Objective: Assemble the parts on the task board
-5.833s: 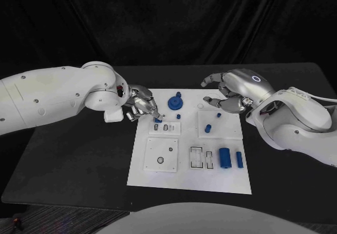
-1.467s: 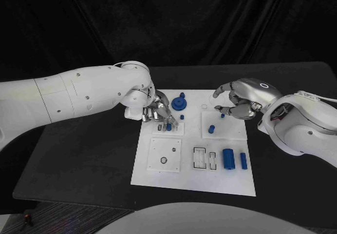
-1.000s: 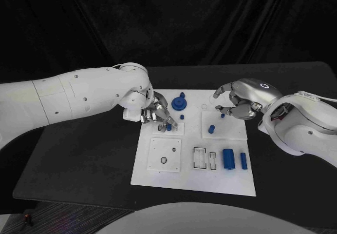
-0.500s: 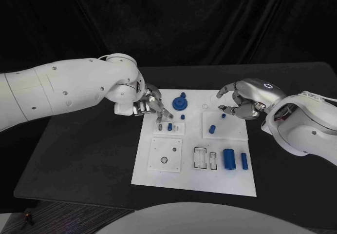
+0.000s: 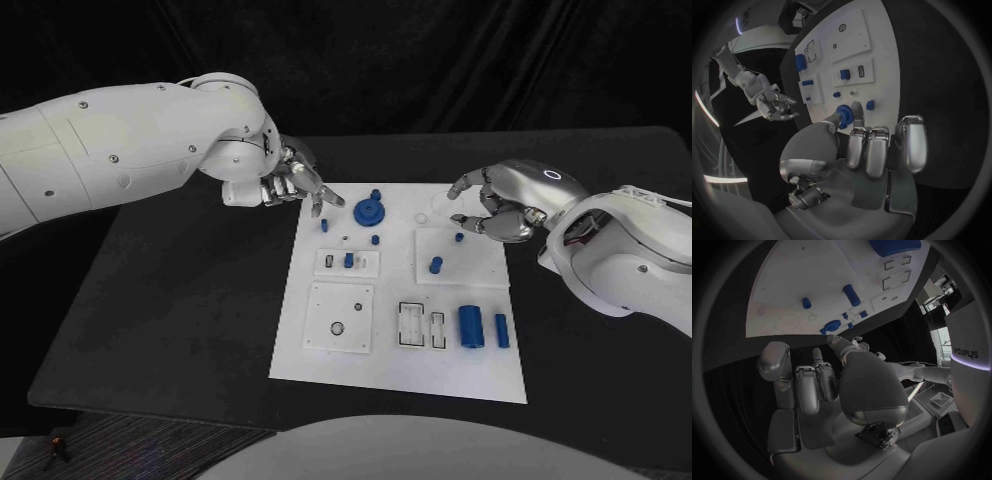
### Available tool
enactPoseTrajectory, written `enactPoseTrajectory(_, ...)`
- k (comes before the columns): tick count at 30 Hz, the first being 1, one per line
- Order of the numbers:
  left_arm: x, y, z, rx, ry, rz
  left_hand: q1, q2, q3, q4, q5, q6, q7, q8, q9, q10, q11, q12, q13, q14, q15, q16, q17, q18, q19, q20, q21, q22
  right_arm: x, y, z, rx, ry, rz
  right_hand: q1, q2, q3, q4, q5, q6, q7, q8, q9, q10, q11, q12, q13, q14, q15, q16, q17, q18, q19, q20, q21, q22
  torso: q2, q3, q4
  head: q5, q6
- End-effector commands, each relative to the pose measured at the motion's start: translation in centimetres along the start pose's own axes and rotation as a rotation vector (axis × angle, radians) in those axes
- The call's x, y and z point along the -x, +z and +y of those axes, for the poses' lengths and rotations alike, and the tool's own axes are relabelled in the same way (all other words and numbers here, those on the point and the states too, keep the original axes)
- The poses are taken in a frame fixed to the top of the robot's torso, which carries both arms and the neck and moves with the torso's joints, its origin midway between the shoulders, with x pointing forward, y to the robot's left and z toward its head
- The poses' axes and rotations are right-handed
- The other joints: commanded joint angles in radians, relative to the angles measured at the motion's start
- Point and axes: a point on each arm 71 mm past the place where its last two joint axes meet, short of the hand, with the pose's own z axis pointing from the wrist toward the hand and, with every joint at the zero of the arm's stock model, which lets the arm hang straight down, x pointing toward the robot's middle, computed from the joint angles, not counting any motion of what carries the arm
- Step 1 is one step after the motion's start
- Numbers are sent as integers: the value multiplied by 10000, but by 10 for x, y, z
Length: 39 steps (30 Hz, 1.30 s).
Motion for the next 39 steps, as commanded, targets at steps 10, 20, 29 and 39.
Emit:
enactPoseTrajectory(10, 9, 16, 12, -76, -413, -39, 503, 85, -62, -155, -24, -429, 84, -194, 144, 499, 47, 26, 2011, 1056, -24, 26, 2634, -166, 43, 40, 12, 1946, -4, 0, -2, -21, -20, 97, 57, -38, 22, 57, -2, 65, -16, 4, -22, 14, 9, 56, 788, 830, -26, -30, 1616, 145, -66, 2, -44, 1141, -11, -24, -5, -22, -2)
enactPoseTrajectory(20, 7, 34, 20, 64, -222, -150, 698, 146, -120, -229, 19, -938, 244, -414, 265, 443, 174, -11, 1975, 1056, 82, 26, 2634, -148, -41, 124, -72, 1917, -5, -1, -3, -26, -10, 113, 69, -41, 26, 55, 13, 76, -20, 9, -30, 81, 5, 128, 877, 829, -30, -31, 1614, 144, -63, -1, -38, 1143, -14, -11, -8, -29, -2)
enactPoseTrajectory(29, 2, 40, 23, 127, -71, -360, 709, 157, -219, -202, 24, -1277, 375, -632, 277, 445, 287, 1, 1994, 1056, 176, 26, 2634, -145, -70, 208, -92, 1910, -5, -1, -4, -39, -11, 124, 74, -44, 27, 54, 21, 83, -22, 11, -34, 94, 2, 140, 890, 825, -32, -40, 1592, 142, -59, -3, -29, 1146, -16, -6, 1, -44, -2)
enactPoseTrajectory(39, -4, 42, 23, 141, 69, -220, 643, 176, -273, -141, 26, -1288, 396, -646, 296, 431, 314, -8, 1984, 1056, 203, 26, 2634, -142, -82, 234, -104, 1905, -6, -1, -4, -37, -11, 135, 78, -47, 27, 54, 26, 87, -23, 13, -38, 91, 1, 134, 880, 824, -34, -41, 1589, 142, -59, -4, -30, 1146, -15, -4, -1, -49, -2)
